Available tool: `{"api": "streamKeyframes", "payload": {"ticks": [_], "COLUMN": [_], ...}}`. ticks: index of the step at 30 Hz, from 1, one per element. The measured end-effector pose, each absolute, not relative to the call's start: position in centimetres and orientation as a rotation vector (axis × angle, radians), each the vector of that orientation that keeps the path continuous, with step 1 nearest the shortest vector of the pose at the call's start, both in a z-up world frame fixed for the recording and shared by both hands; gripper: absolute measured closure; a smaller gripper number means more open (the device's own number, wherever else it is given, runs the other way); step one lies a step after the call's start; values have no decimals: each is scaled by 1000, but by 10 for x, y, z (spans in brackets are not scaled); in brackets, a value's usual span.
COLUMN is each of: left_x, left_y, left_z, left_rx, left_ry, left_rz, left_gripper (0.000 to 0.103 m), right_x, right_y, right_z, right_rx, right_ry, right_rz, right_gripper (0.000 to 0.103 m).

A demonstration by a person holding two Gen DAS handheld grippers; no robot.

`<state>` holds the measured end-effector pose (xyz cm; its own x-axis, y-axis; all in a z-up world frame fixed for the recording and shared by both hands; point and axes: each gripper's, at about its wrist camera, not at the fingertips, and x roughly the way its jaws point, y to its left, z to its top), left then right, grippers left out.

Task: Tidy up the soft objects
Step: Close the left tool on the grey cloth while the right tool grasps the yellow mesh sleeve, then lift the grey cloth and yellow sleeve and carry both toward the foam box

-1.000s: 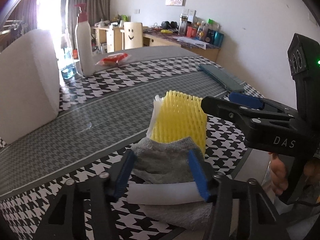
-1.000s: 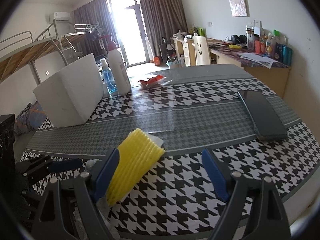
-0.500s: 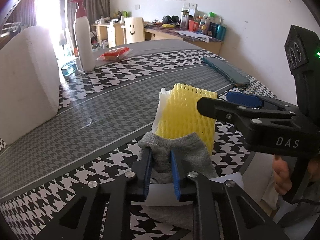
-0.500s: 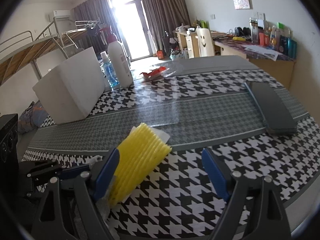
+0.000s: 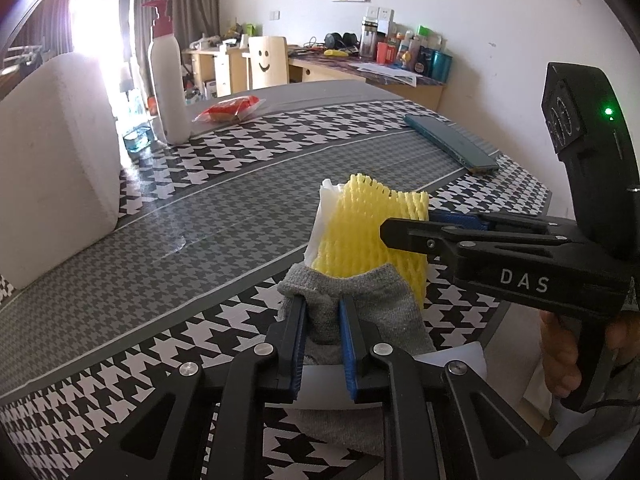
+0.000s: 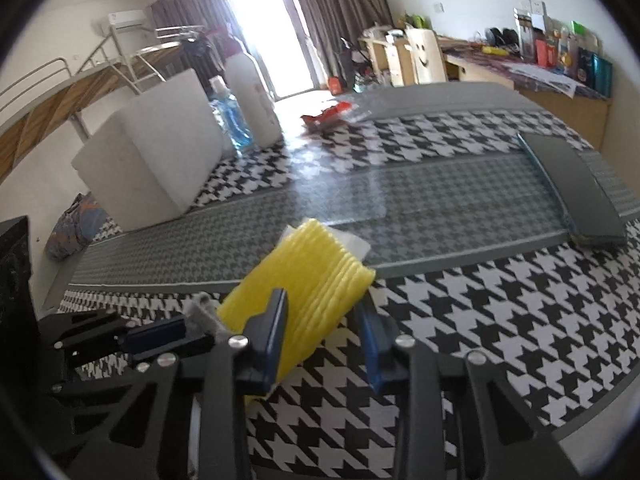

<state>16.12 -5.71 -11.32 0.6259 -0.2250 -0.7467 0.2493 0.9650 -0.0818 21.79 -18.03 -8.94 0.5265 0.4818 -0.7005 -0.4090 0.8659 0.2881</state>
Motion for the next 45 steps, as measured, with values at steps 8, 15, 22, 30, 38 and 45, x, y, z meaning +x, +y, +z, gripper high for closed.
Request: {"api": "streamKeyframes", "payload": {"ticks": [8, 15, 22, 30, 38, 45], "left_x": [157, 148, 143, 137, 144, 143], "left_y": [-56, -50, -47, -44, -34, -28], "left_z": [-108, -93, -80, -59, -41, -26], "left_rx": [25, 5, -5, 4, -4, -13], "left_ry": [839, 802, 764, 696, 643, 606], "left_rz": [-268, -277, -275, -258, -224, -224], "left_gripper": [90, 95, 97, 97, 97, 98], "right_x": [214, 212, 203, 197, 191, 188], "right_y": [-180, -187, -193, -195, -194, -193], "right_z": [-82, -58, -31, -21, -12, -5], "right_rx": [132, 172, 181, 142, 122, 114], "right_ry": [837, 765, 679, 634, 601, 571], "right_rz": [582, 590, 575, 529, 516, 518], "right_gripper": [91, 92, 92, 92, 92, 92]}}
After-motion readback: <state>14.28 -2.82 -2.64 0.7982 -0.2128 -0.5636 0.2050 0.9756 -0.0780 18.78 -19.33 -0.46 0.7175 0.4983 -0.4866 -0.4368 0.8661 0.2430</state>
